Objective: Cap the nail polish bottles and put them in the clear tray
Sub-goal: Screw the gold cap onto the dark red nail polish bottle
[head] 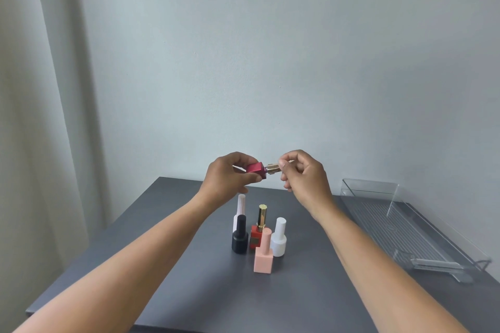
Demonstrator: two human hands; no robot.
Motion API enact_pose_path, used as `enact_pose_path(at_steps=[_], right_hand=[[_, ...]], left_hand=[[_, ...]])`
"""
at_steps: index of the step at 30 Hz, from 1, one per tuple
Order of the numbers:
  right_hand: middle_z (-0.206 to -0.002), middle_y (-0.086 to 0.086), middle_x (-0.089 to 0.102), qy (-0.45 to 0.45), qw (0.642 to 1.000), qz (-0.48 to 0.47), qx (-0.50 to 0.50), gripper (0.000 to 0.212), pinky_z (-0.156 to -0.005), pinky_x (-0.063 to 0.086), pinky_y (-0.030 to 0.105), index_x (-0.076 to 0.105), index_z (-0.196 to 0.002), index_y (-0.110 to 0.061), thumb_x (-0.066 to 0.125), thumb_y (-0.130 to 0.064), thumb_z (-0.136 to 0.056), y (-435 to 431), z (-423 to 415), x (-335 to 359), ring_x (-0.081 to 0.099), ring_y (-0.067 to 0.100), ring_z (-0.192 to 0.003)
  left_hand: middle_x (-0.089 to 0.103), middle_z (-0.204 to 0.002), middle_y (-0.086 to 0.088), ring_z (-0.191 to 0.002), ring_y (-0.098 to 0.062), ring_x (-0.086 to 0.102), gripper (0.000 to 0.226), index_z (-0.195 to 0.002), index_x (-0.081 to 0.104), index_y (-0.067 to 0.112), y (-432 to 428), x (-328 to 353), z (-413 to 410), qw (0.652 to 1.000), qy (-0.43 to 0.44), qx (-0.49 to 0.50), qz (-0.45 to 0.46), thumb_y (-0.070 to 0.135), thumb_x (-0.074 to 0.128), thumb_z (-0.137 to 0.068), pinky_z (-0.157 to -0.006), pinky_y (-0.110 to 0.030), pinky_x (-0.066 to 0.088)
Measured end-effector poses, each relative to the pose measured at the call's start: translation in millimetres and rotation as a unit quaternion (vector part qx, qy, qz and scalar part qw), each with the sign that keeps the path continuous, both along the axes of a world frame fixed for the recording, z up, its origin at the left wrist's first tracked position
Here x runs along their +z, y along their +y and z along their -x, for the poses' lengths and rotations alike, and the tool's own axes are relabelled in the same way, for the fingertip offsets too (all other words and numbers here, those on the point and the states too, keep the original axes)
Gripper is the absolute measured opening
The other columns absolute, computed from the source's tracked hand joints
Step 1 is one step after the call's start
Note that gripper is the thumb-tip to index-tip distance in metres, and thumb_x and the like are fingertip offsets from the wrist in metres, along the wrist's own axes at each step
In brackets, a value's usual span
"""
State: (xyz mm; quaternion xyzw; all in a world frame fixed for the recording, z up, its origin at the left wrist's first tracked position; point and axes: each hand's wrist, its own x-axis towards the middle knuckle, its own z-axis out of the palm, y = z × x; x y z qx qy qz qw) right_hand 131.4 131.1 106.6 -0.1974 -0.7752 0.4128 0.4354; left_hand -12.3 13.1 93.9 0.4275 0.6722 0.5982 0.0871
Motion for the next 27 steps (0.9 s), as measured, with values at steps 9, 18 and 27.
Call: enact_pose_path(at_steps=[9, 18, 27], right_hand=[[-0.07, 0.003, 0.072, -0.021, 0.993, 0.092, 0.07, 0.014, -0.05, 0.053, 0.026, 0.072, -0.102, -0.012, 0.062, -0.008, -0.092, 4.2, -3.3, 3.9, 0.058, 0.011, -0.052], [-0.045, 0.001, 0.063, -0.09, 0.995, 0.023, -0.02, 0.062, -0.046, 0.042, 0.023, 0.066, -0.058, -0.014, 0.051, -0.065, -0.088, 6.5, -4.8, 2.8, 0.05, 0.01, -0.034], [-0.074, 0.0, 0.074, -0.102, 0.991, 0.066, 0.061, 0.025, -0.051, 0.043, 0.026, 0.063, -0.111, -0.022, 0.067, -0.033, -0.089, 9.7, -9.2, 2.1, 0.048, 0.009, -0.047]], left_hand=[[0.075, -0.09, 0.007, -0.079, -0.013, 0.073, 0.024, -0.089, 0.074, 0.03, -1.6, 0.1, 3.4, 1.0, 0.007, 0.014, 0.001, 0.015, 0.086, -0.075, -0.061, -0.026, 0.062], [0.077, -0.092, 0.0, -0.079, -0.019, 0.075, 0.025, -0.091, 0.072, 0.028, -0.8, -0.7, -0.8, 1.0, 0.008, -0.003, 0.01, 0.013, 0.085, -0.076, -0.069, -0.033, 0.064], [0.075, -0.089, 0.007, -0.077, -0.012, 0.073, 0.025, -0.088, 0.072, 0.031, 2.9, -4.3, 0.5, 1.0, 0.008, 0.003, 0.014, 0.014, 0.086, -0.076, -0.062, -0.027, 0.063]])
